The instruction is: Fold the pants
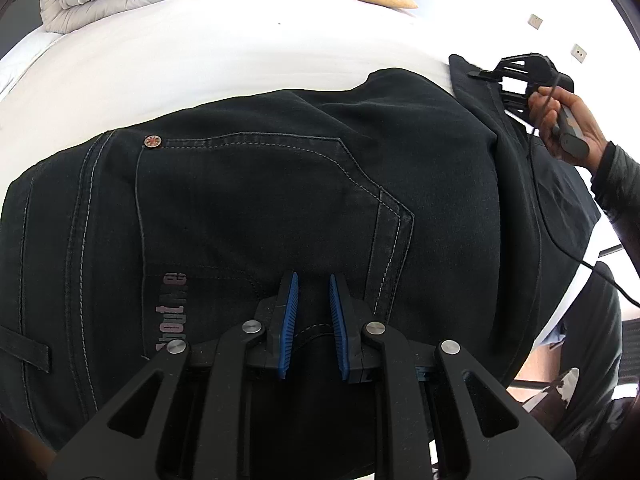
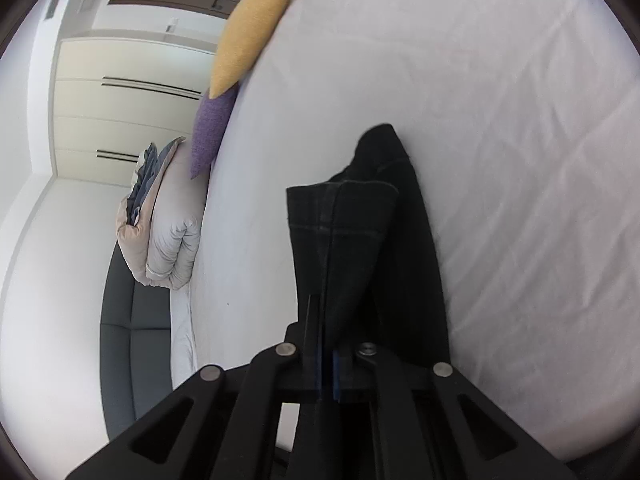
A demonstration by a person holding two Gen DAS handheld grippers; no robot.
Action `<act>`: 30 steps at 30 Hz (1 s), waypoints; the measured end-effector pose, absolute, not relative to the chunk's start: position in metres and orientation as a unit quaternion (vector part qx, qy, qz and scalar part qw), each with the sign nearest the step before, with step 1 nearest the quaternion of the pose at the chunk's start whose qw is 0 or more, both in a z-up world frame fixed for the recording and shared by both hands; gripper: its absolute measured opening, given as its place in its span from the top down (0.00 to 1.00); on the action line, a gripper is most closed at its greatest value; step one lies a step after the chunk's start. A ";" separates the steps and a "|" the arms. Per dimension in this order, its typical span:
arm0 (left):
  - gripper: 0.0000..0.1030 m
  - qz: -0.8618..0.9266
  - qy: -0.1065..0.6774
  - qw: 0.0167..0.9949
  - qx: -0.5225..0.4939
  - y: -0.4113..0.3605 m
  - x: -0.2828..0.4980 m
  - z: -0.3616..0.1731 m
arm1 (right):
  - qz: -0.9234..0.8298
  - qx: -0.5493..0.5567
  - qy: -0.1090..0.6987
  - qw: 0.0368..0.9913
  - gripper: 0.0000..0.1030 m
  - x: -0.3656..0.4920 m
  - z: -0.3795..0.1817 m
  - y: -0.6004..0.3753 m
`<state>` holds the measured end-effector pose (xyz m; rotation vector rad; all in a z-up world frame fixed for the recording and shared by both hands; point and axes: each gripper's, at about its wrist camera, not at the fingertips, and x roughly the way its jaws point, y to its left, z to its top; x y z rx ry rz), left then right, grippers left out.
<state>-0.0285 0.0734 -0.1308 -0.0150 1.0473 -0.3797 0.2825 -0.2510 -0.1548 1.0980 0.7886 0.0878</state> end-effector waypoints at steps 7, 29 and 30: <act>0.84 -0.177 0.503 0.846 -0.008 0.070 -0.025 -0.128 | -0.009 0.459 0.285 0.842 0.96 0.183 -0.094 -0.297; 0.84 -0.145 0.523 0.840 -0.012 0.052 -0.005 -0.123 | -0.153 0.527 0.264 0.794 0.96 -0.038 -0.155 -0.372; 0.84 -0.144 0.523 0.840 -0.014 0.053 -0.005 -0.123 | -0.152 0.528 0.264 0.793 0.96 -0.039 -0.156 -0.372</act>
